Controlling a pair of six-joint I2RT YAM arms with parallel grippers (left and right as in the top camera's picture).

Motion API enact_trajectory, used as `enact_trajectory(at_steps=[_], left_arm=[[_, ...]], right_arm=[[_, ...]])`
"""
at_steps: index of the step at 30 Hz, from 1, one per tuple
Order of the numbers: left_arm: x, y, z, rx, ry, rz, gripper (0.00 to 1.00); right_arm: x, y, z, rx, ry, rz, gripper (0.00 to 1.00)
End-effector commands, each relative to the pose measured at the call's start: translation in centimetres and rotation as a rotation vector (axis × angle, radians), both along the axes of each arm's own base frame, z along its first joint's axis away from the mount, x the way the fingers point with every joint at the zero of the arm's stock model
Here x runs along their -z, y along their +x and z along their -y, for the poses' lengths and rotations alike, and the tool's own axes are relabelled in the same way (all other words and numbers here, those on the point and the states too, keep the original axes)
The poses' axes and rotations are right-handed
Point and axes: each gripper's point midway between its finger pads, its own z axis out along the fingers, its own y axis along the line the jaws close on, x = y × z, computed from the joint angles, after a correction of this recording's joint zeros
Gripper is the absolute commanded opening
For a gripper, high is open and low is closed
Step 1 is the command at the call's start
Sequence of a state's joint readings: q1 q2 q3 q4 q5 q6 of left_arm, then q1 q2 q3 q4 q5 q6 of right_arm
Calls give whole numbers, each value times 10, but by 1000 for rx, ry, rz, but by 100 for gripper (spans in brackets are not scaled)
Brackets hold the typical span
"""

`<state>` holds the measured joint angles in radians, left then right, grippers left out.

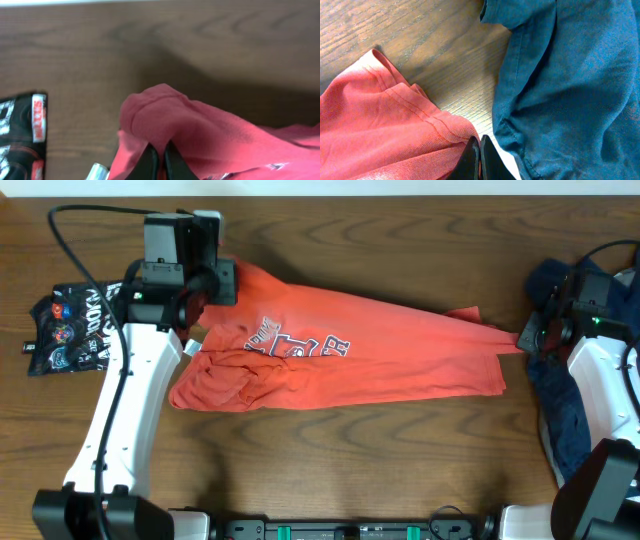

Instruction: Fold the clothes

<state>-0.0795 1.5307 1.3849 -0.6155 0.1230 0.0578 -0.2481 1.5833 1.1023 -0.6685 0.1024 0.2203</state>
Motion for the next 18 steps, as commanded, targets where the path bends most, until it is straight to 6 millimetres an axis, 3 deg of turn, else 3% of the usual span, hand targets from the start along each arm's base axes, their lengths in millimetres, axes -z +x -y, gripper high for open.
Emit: enact_trajectory(at_steps=[1,8,12,18], left_arm=[[9,-4,-24,-53,113,-29,6],[5,-11,-73,-234,334,-44,6],[9,-17,-76,-240,352,-70,6],[28,-46,-78,-259,349,-211,6]], right_arm=[[1,-4,11,39,-36,-15,1],[3,0,-6,-3,52,-1,1],[6,-4,-14,-19,79,-20,1],[12,-24,-10,4,54,-106,1]])
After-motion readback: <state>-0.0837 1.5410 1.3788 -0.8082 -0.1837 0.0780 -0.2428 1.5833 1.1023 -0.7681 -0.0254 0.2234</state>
